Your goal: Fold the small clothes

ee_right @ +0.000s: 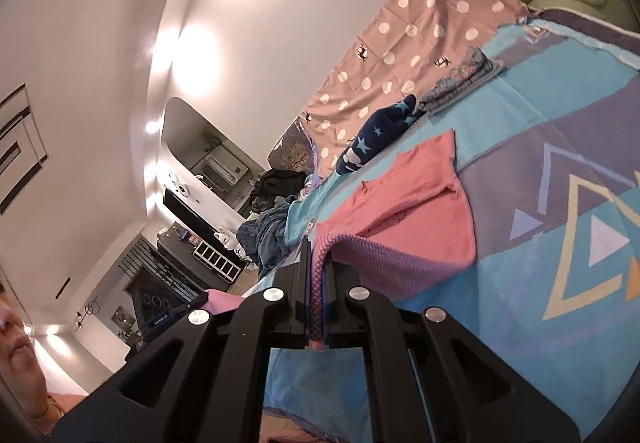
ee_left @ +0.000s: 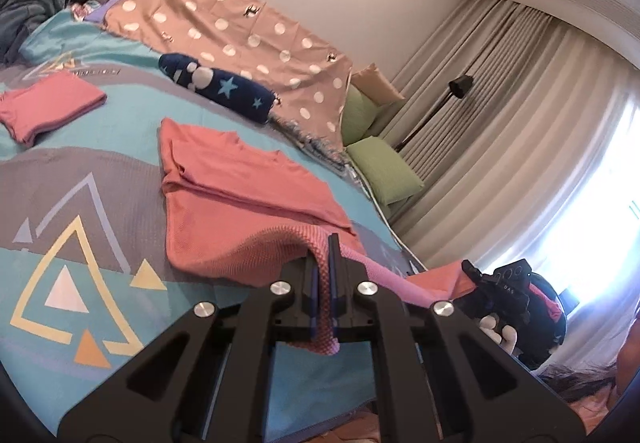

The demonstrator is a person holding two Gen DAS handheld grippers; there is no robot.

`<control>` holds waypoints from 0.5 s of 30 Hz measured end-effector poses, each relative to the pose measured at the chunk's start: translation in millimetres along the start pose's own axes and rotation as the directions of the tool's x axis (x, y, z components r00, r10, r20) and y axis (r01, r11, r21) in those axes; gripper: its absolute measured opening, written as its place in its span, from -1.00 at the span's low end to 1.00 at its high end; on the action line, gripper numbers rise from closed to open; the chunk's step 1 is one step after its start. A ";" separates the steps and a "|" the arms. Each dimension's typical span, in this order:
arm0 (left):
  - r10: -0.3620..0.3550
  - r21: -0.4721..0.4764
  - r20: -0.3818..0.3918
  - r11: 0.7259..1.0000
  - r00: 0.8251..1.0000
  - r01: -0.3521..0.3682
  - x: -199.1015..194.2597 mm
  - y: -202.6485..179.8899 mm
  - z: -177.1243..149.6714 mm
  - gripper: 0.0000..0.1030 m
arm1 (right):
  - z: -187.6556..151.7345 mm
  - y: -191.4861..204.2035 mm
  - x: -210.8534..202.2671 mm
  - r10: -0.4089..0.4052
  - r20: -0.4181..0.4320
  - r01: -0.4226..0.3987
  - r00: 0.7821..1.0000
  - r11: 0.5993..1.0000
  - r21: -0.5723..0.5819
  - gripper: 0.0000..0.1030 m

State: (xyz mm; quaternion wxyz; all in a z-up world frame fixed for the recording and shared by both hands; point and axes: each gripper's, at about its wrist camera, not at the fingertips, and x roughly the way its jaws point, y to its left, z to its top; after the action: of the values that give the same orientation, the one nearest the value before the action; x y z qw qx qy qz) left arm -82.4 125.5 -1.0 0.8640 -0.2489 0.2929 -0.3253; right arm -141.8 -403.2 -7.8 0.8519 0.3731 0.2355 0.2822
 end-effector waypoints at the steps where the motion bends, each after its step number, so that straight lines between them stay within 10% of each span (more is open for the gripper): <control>1: 0.002 -0.010 -0.001 1.000 1.000 -0.002 3.5 3.8 1.8 -0.92 | 1.9 -3.3 3.4 0.001 0.003 -0.001 1.000 1.000 0.008 -0.92; 15: 0.051 -0.104 0.002 0.993 0.999 -0.051 54.8 44.2 51.9 -0.90 | 56.4 -30.7 63.7 -0.042 0.002 0.042 0.999 0.998 0.035 -0.90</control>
State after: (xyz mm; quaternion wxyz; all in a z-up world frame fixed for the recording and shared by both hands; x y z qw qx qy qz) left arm 4.4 128.5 -10.7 0.8585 -0.2867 0.3139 -0.2868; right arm -51.4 -407.0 -9.1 0.8513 0.3833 0.2469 0.2594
